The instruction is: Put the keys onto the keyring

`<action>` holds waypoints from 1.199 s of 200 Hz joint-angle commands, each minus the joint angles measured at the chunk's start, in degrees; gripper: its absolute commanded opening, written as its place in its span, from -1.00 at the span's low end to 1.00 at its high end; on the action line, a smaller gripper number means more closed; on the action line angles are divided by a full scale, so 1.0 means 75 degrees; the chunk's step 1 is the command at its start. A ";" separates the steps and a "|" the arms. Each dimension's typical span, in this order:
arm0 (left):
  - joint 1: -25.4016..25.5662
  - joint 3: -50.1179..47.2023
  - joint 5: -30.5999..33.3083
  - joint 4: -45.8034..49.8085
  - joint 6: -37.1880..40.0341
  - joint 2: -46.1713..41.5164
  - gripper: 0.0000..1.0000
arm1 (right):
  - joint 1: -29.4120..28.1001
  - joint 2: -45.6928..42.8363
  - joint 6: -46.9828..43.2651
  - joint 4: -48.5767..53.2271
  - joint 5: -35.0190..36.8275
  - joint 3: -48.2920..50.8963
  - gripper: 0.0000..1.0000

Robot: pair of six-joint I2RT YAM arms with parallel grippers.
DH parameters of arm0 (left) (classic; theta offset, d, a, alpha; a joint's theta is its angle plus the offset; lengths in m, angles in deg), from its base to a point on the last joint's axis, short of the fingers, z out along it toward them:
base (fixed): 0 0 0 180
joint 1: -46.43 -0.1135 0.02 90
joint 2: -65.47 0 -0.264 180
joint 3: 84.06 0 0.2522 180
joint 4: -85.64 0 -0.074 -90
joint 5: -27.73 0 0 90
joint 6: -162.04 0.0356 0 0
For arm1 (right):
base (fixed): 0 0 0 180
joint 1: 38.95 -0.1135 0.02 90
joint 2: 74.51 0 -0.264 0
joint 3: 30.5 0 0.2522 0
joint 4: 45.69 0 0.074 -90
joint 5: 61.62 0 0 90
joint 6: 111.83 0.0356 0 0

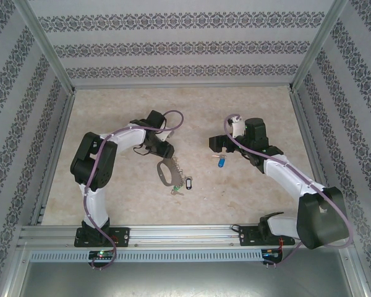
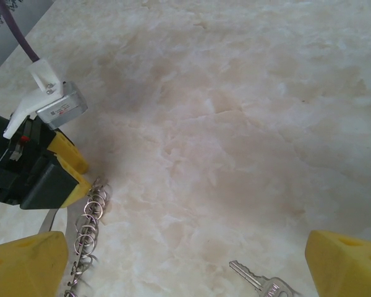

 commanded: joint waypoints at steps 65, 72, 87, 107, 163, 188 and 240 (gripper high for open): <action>0.0314 0.0273 0.0322 0.0299 0.0141 -0.0026 0.00 | -0.0060 -0.0266 -0.0232 0.0015 -0.0024 -0.0016 0.96; 0.0314 0.0285 0.0391 0.0285 0.0106 -0.0004 -0.01 | -0.0060 -0.0252 -0.0230 0.0016 -0.0029 -0.0025 0.96; 0.0316 0.0306 0.0483 0.0220 0.0019 0.0056 -0.04 | -0.0061 -0.0262 -0.0230 0.0026 -0.0065 -0.0040 0.96; 0.0343 0.0453 0.0659 0.0304 -0.0021 0.0175 -0.04 | -0.0066 -0.0354 -0.0247 0.0061 -0.0042 -0.0031 0.96; 0.0518 0.0677 0.0917 0.0396 -0.0024 0.0320 -0.04 | -0.0062 -0.0556 -0.0337 0.0121 0.0068 0.0054 0.96; 0.0633 0.0710 0.1186 0.0499 -0.0027 0.0393 -0.05 | -0.0065 -0.0568 -0.0346 0.0121 0.0044 0.0042 0.96; 0.0818 0.0631 0.1841 0.0710 -0.0042 0.0392 -0.11 | -0.0061 -0.0704 -0.0421 0.0150 0.0084 0.0054 0.96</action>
